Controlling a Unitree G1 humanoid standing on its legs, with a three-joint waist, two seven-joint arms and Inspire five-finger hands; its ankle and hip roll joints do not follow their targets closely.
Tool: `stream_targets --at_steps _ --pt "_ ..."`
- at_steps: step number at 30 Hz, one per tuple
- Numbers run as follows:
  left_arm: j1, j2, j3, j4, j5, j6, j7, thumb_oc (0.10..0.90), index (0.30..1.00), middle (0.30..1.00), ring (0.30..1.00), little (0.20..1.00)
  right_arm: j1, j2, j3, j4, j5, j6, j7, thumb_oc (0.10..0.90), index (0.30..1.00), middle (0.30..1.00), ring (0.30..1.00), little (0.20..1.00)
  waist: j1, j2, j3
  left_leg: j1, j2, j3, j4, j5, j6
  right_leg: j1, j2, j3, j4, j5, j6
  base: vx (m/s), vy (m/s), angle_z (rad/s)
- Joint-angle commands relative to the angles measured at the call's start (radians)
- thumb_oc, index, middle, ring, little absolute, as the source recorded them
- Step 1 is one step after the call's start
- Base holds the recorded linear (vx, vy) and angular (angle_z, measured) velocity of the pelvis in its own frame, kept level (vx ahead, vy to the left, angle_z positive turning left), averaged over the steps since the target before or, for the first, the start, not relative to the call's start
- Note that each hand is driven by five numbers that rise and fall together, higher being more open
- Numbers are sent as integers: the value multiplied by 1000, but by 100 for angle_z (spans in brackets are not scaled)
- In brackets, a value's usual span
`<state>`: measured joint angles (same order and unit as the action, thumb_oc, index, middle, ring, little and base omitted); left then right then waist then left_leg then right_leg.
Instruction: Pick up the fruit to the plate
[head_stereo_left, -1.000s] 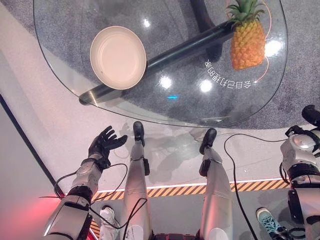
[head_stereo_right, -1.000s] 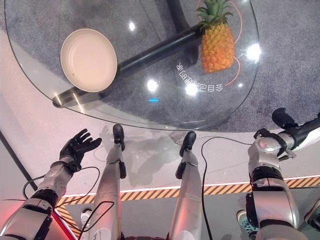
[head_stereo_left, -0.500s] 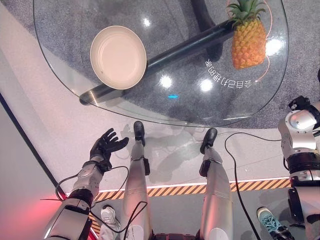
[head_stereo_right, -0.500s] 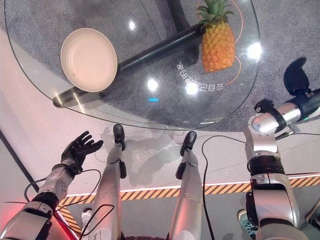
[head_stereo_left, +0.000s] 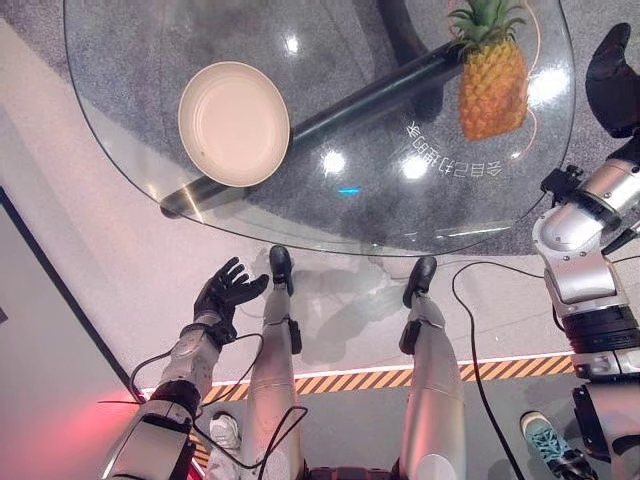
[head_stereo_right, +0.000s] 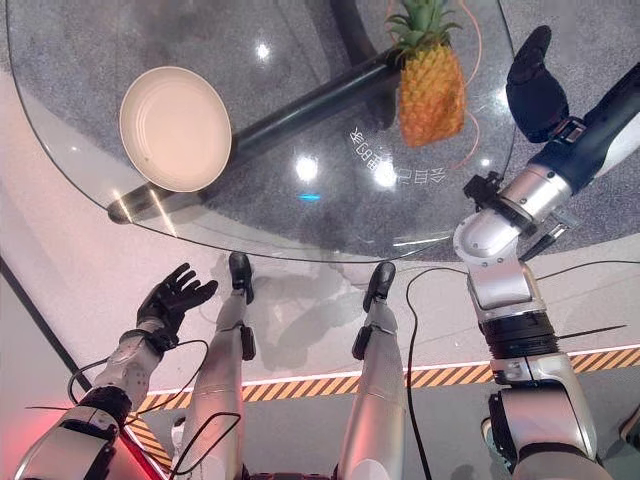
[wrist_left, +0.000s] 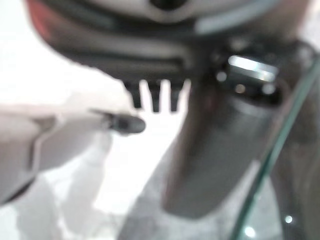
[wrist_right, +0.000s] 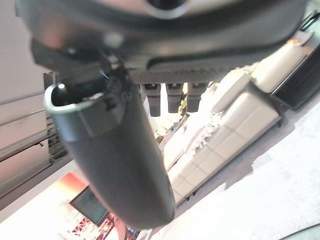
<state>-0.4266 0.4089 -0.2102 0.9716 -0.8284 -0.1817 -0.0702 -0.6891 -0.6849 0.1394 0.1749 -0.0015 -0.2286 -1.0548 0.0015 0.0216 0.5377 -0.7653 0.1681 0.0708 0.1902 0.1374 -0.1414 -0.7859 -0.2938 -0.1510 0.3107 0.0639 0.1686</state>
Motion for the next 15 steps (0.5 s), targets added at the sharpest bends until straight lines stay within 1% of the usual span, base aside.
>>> stream_targets --at_steps 1,4,8,11,15 --pt "74 -10 31 14 19 -36 23 800 900 900 900 900 2 -47 -57 -136 -82 -47 21 800 900 900 900 900 -16 16 -18 18 0 -18 43 -45 32 17 3 -9 -35 32 14 0 0 0" --pt "79 -22 29 10 29 -41 33 800 900 900 900 900 15 -23 -49 -170 -87 -53 61 800 900 900 900 900 -16 16 -18 27 -1 -13 34 -42 34 24 3 -13 -39 32 14 0 0 0" --pt "77 -27 30 13 29 -44 32 800 900 900 900 900 18 -17 -39 -191 -80 -50 97 800 900 900 900 900 -17 16 -18 27 1 -8 31 -37 33 23 2 -14 -40 34 14 0 0 0" --pt "73 -33 28 13 33 -45 36 800 900 900 900 900 26 -8 -23 -216 -58 -50 144 800 900 900 900 900 -19 16 -18 28 3 -4 26 -33 31 23 2 -14 -40 33 13 0 0 0" --pt "74 -40 22 9 36 -45 44 800 900 900 900 900 36 12 -6 -241 -42 -25 202 800 900 900 900 900 -19 17 -18 30 2 -1 25 -29 31 22 4 -13 -38 32 13 0 0 0"
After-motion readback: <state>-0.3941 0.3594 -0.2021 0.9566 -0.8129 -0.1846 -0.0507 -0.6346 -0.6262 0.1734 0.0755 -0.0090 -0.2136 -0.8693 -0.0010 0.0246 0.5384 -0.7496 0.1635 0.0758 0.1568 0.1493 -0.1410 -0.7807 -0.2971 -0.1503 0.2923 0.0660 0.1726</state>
